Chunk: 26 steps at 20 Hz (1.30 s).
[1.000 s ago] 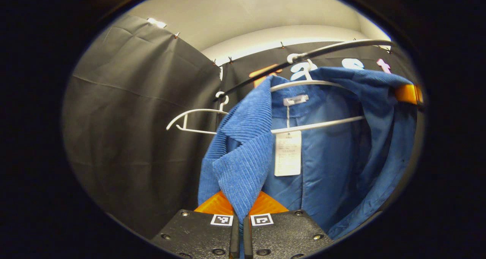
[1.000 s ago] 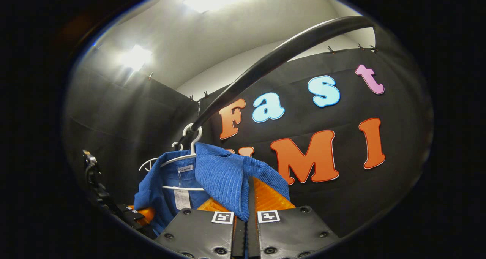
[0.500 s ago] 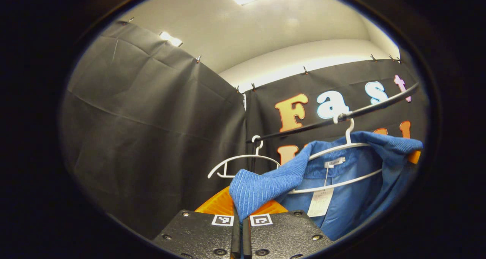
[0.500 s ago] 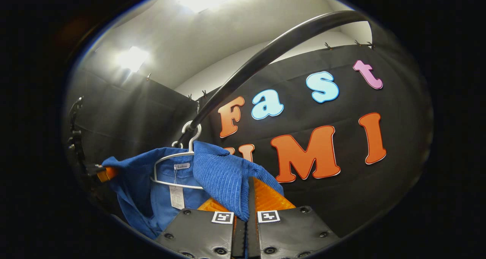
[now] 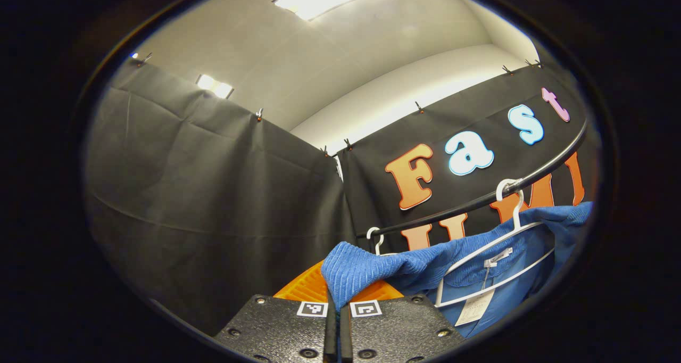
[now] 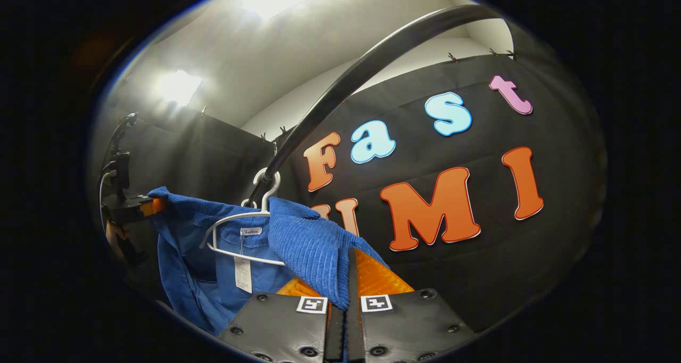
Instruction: Grasp the clothes on the hanger with both hands and then place them into the laundry hamper below.
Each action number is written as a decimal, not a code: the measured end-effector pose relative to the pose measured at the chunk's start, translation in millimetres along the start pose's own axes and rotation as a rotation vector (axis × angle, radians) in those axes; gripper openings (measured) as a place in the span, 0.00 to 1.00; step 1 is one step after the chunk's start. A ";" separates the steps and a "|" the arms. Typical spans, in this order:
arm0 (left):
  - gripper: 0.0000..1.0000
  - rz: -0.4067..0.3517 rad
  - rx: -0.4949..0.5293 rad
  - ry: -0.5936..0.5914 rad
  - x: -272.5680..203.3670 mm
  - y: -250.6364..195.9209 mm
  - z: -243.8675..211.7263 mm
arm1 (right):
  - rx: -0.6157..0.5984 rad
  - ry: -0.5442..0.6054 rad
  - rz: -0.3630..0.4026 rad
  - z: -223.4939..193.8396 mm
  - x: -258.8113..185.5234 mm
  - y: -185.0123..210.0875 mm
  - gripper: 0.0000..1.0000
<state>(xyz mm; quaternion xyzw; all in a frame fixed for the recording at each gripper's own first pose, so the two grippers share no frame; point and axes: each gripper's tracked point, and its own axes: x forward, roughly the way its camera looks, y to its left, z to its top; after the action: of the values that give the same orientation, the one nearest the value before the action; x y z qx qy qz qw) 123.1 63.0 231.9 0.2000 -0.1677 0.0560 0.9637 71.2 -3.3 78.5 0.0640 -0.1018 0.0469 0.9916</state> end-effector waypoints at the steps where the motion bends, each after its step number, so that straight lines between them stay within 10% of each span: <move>1: 0.02 -0.013 0.000 -0.002 8.8 1.0 1.0 | 0.005 -0.002 -0.002 0.3 -0.6 -1.0 0.09; 11: 0.04 -0.068 -0.015 0.057 84.9 13.7 -55.8 | 0.052 0.024 0.001 -12.2 -2.5 -8.4 0.04; 26: 0.02 -0.075 -0.209 0.307 24.1 -35.0 -210.1 | -0.019 -0.015 -0.096 9.5 9.9 -37.8 0.10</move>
<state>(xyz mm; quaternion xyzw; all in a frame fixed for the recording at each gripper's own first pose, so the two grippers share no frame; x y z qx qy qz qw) 215.1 116.9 45.9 0.0939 -0.0161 0.0319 0.9949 83.0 -41.1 85.4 0.0599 -0.1065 -0.0023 0.9925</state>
